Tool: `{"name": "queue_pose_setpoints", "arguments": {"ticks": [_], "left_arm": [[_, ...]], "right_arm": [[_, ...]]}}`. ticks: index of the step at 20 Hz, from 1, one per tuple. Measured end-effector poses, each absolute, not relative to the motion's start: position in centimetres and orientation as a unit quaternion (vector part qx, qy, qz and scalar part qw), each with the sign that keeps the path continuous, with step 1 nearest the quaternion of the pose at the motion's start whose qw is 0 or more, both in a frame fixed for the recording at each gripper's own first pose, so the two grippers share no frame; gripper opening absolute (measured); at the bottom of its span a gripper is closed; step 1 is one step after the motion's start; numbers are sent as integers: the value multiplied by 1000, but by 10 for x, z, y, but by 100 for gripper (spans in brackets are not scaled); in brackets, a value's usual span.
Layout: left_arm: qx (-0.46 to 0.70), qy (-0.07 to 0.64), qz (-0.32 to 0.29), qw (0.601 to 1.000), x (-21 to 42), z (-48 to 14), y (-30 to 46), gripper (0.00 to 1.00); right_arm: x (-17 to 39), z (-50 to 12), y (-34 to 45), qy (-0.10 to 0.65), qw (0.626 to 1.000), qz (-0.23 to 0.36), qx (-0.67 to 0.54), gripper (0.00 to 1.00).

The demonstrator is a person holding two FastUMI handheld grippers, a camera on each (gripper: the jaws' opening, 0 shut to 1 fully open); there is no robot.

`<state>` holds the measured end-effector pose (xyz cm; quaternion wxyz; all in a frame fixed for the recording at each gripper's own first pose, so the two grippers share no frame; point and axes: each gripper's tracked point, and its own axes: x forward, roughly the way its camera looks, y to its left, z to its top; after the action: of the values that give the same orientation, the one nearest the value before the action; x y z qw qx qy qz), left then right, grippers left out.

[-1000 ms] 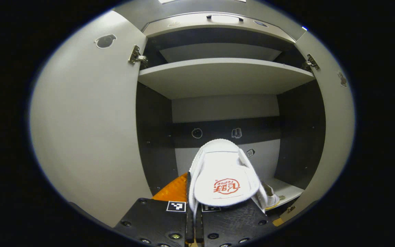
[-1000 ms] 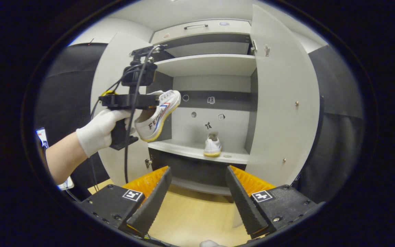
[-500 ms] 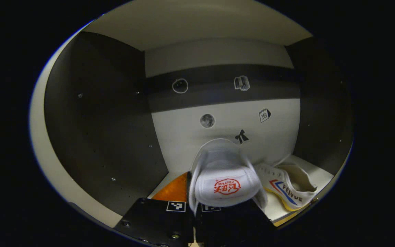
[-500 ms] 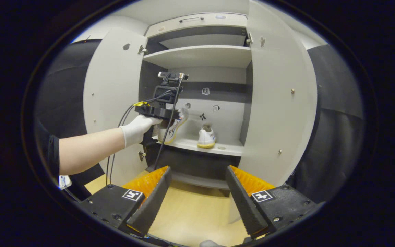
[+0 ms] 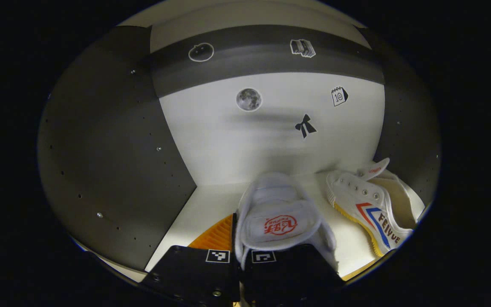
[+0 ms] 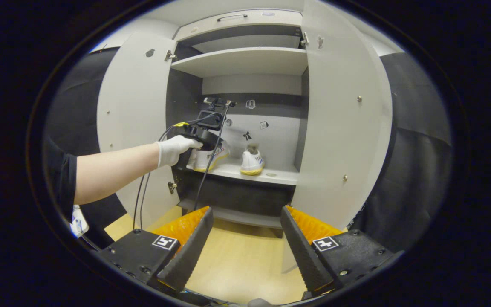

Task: Grab one shoe with the right hand and put it into the shoe cabinet, grab the other shoe with the left hand and put it into the shoe cabinet; then close the right door with the right hand and the left door with the left hand.

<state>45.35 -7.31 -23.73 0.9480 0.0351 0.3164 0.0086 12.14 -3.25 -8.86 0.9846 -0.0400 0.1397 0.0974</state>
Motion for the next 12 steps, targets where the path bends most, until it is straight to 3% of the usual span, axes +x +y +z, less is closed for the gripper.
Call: {"name": "queue_pose_setpoints", "arguments": {"ticks": [1, 4, 5, 10, 12], "left_arm": [[27, 320, 3, 947, 450, -238, -74, 6], [3, 309, -16, 951, 443, -228, -81, 19], [-4, 301, -24, 953, 443, -222, -83, 16], [-7, 249, -8, 968, 431, -189, -68, 97], [-13, 231, -7, 973, 422, -175, -65, 97]], "right_arm": [[122, -88, -32, 139, 985, 99, -41, 100], [122, -86, -35, 138, 985, 94, -42, 100], [122, -85, -35, 138, 985, 93, -41, 100], [121, -80, -33, 132, 986, 91, -40, 100], [122, -77, -32, 126, 987, 90, -43, 100]]}}
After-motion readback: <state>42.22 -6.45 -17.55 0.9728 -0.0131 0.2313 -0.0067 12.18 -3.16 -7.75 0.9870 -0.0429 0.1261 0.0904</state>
